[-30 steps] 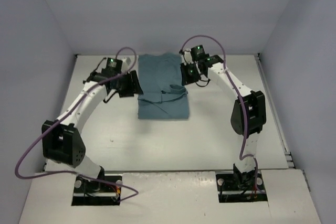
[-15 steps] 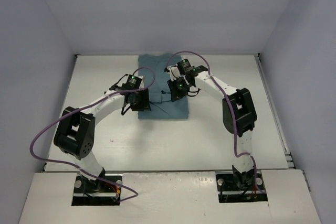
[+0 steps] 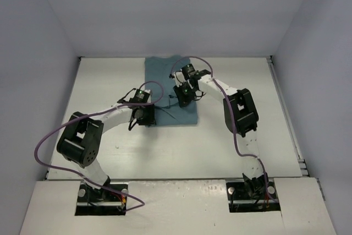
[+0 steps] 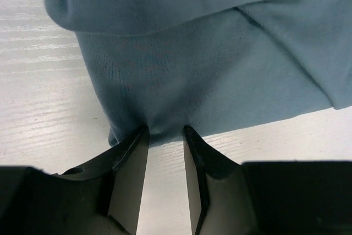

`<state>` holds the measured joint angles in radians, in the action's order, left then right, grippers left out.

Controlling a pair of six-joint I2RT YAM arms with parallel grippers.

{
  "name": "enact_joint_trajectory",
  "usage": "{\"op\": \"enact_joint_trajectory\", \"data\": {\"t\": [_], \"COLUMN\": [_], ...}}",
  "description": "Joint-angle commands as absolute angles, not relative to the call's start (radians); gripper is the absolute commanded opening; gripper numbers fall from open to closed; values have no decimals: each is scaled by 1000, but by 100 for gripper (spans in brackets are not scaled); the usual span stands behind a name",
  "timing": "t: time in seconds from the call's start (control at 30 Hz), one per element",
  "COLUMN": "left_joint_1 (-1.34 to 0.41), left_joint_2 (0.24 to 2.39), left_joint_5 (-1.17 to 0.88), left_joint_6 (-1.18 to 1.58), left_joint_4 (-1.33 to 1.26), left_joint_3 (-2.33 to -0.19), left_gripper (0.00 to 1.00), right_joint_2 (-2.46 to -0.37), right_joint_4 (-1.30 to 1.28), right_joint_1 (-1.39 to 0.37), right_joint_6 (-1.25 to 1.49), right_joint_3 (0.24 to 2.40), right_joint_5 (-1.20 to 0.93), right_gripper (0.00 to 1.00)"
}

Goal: Fold and stack the t-shirts
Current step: Fold the folded rectangular tshirt in 1/3 of the way

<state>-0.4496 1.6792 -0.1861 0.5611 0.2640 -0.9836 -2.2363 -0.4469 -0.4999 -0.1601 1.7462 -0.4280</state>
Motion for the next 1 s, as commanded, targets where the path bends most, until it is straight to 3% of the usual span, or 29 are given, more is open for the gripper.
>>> {"op": "enact_joint_trajectory", "data": {"t": [0.0, 0.23, 0.37, 0.67, 0.97], "left_joint_1": [-461, -466, -466, -466, -468], "left_joint_2": [1642, 1635, 1617, 1602, 1616], "left_joint_5": [-165, -157, -155, -163, -158], "left_joint_6": [587, 590, 589, 594, 607], "left_joint_4": [212, 217, 229, 235, 220], "left_joint_3": [-958, -940, -940, -957, -949], "left_gripper": [28, 27, 26, 26, 26], "right_joint_2": [-2259, -2296, -2263, -2088, -2061], "right_joint_4": [-430, -419, -415, -410, -352], "right_joint_1": [-475, -466, -475, -597, -650], "right_joint_6": [-185, -186, -200, -230, -220], "right_joint_3": [1885, 2091, 2159, 1887, 1686], "right_joint_5": [-288, -73, -91, -269, -351], "right_gripper": [15, 16, 17, 19, 19]}}
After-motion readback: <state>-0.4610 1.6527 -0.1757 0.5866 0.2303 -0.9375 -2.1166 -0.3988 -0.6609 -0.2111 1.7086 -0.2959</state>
